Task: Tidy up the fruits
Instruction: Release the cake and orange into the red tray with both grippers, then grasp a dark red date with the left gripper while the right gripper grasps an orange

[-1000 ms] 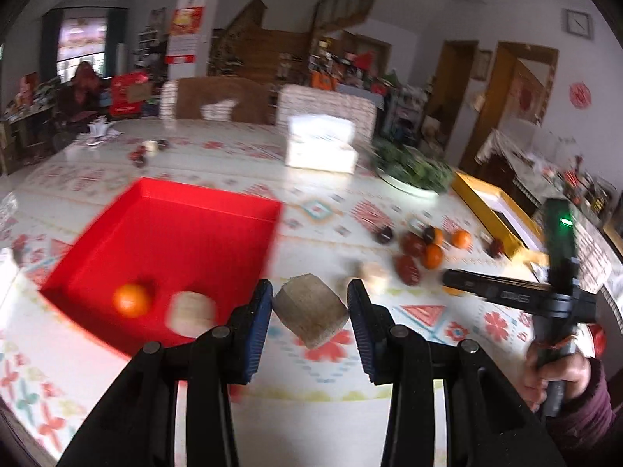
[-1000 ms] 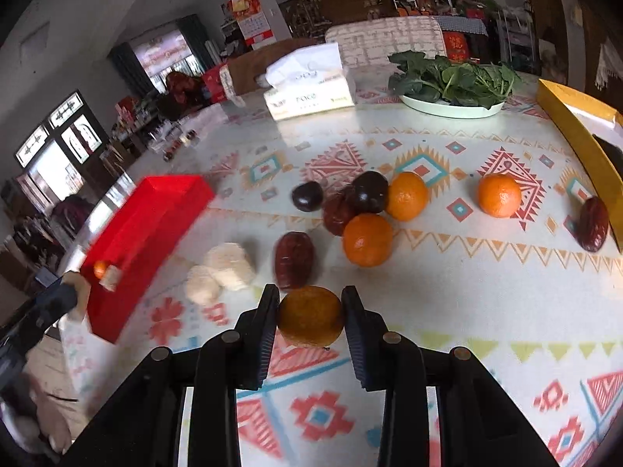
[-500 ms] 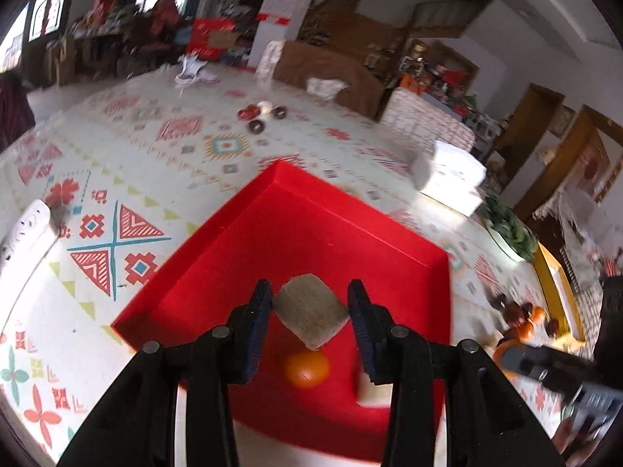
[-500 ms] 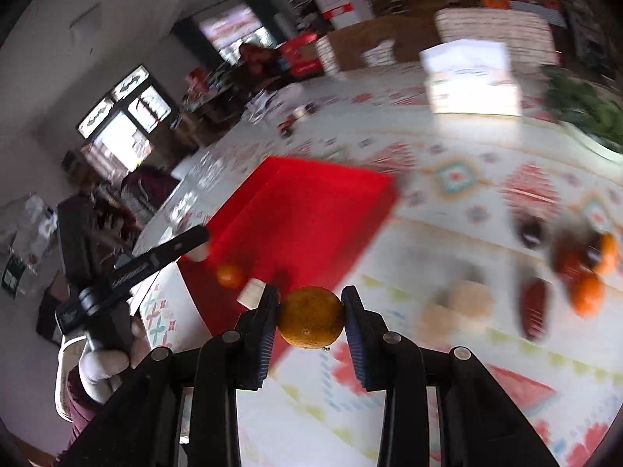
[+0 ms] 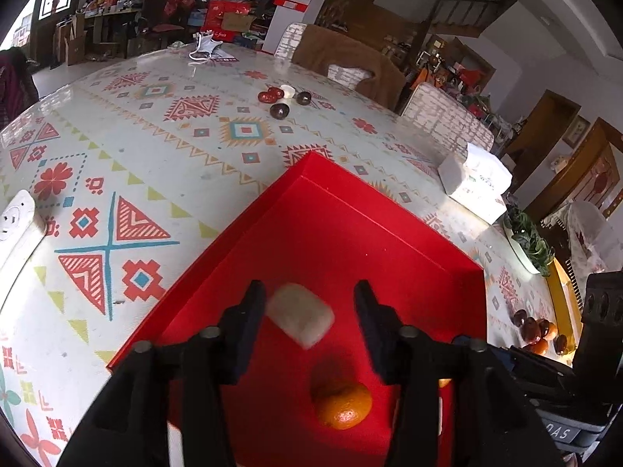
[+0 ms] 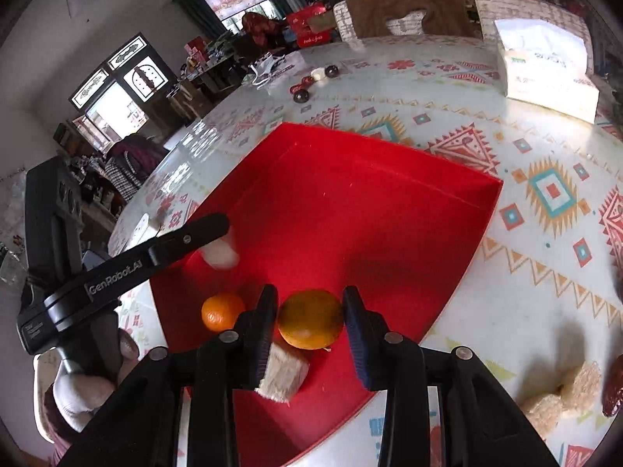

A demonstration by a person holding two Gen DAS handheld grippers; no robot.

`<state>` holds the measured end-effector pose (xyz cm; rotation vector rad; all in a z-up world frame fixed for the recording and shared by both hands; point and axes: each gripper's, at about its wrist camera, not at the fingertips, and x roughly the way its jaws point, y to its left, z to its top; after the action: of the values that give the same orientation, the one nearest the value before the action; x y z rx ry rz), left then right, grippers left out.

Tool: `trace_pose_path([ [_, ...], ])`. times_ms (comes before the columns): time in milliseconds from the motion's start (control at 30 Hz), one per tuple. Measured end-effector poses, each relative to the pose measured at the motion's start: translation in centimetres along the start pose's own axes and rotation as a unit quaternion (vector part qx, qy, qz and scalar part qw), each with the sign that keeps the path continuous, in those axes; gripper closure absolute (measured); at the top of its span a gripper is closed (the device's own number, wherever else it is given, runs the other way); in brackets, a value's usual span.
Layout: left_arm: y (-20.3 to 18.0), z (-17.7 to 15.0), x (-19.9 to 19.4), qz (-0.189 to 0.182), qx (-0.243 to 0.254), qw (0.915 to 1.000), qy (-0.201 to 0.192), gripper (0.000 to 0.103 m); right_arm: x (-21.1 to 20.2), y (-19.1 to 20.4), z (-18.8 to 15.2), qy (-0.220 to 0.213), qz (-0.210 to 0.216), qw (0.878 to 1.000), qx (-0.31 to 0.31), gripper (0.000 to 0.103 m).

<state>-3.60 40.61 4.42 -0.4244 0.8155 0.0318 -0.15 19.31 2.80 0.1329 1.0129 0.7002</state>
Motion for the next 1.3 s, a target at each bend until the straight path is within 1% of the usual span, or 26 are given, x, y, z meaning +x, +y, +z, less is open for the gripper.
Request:
trace_pose_path([
  [67, -0.1, -0.1, -0.7, -0.004, 0.002, 1.0, -0.008, 0.043, -0.4, 0.1, 0.1, -0.009, 0.004, 1.0, -0.001, 0.051],
  [133, -0.5, -0.3, -2.0, -0.002, 0.003, 0.9998, -0.02, 0.034, -1.5, 0.0, 0.2, -0.022, 0.0, 1.0, -0.003, 0.047],
  [167, -0.8, -0.4, -2.5, 0.002, 0.004, 0.9997, -0.026, 0.026, -2.0, 0.1, 0.2, -0.027, -0.001, 1.0, -0.003, 0.046],
  [200, -1.1, -0.6, -3.4, 0.006, 0.007, 0.9994, -0.035, 0.021, -2.7, 0.1, 0.2, -0.034, -0.002, 0.999, -0.003, 0.046],
  [233, -1.5, -0.9, -4.3, 0.004, 0.009, 0.999, -0.043, 0.02, -3.5, 0.1, 0.1, -0.041, -0.005, 0.999, -0.005, 0.046],
  [300, -2.4, -1.7, -6.3, -0.019, 0.014, 0.9979, -0.061, 0.02, -5.0, 0.2, -0.3, -0.057, -0.011, 0.998, -0.011, 0.046],
  [400, -4.1, -3.0, -8.7, -0.054, 0.023, 0.9956, -0.072, 0.02, -8.4, 0.3, -1.0, -0.099, -0.036, 0.994, -0.026, 0.046],
  [467, -5.4, -4.1, -10.0, -0.074, 0.026, 0.9938, -0.079, 0.02, -11.4, 0.4, -2.0, -0.14, -0.073, 0.986, -0.047, 0.046],
  [500, -6.0, -4.6, -10.3, -0.081, 0.024, 0.9934, -0.078, 0.02, -12.4, 0.4, -2.4, -0.153, -0.085, 0.983, -0.054, 0.045],
  [533, -6.6, -5.2, -10.6, -0.092, 0.021, 0.9928, -0.074, 0.02, -13.9, 0.1, -2.9, -0.172, -0.102, 0.978, -0.058, 0.036],
  [567, -7.2, -5.6, -10.7, -0.101, 0.018, 0.9923, -0.07, 0.02, -14.9, -0.3, -3.3, -0.182, -0.105, 0.976, -0.054, 0.03],
  [600, -7.8, -6.2, -10.8, -0.108, 0.012, 0.9918, -0.067, 0.02, -15.9, -1.1, -3.6, -0.188, -0.107, 0.975, -0.044, 0.021],
  [667, -9.0, -7.3, -10.6, -0.121, 0.002, 0.991, -0.056, 0.02, -17.6, -4.0, -4.4, -0.176, -0.111, 0.978, -0.001, 0.02],
  [733, -10.4, -8.3, -9.9, -0.128, 0.002, 0.9908, -0.043, 0.02, -18.9, -6.5, -5.0, -0.166, -0.109, 0.98, 0.035, 0.02],
  [800, -12.1, -9.4, -8.9, -0.127, 0.007, 0.9915, -0.025, 0.02, -20.3, -9.4, -6.3, -0.163, -0.132, 0.975, 0.071, 0.02],
  [867, -13.5, -10.5, -8.2, -0.128, 0.016, 0.9915, -0.017, 0.02, -21.7, -12.6, -7.8, -0.157, -0.152, 0.971, 0.101, 0.02],
  [967, -15.7, -12.1, -7.0, -0.126, 0.038, 0.9913, -0.005, 0.02, -22.8, -16.0, -9.3, -0.151, -0.162, 0.966, 0.132, 0.02],
  [1000, -16.3, -12.5, -6.7, -0.124, 0.044, 0.9913, -0.001, 0.02, -22.9, -16.9, -9.8, -0.145, -0.161, 0.966, 0.138, 0.02],
  [1067, -17.5, -13.3, -5.8, -0.116, 0.06, 0.9914, 0.007, 0.02, -23.0, -18.2, -10.4, -0.139, -0.158, 0.967, 0.141, 0.02],
  [1167, -18.9, -14.3, -5.2, -0.109, 0.085, 0.9903, 0.008, 0.02, -22.6, -19.4, -10.8, -0.133, -0.16, 0.967, 0.144, 0.022],
  [1233, -19.4, -14.6, -5.1, -0.108, 0.101, 0.989, 0.004, 0.029, -22.2, -19.6, -10.9, -0.13, -0.156, 0.969, 0.144, 0.026],
  [1267, -19.8, -14.8, -5.0, -0.111, 0.112, 0.9875, 0.005, 0.046, -21.8, -19.7, -10.7, -0.127, -0.15, 0.97, 0.143, 0.028],
  [1300, -19.9, -14.8, -4.9, -0.113, 0.118, 0.9865, 0.008, 0.06, -21.4, -19.8, -10.8, -0.123, -0.146, 0.971, 0.141, 0.029],
])
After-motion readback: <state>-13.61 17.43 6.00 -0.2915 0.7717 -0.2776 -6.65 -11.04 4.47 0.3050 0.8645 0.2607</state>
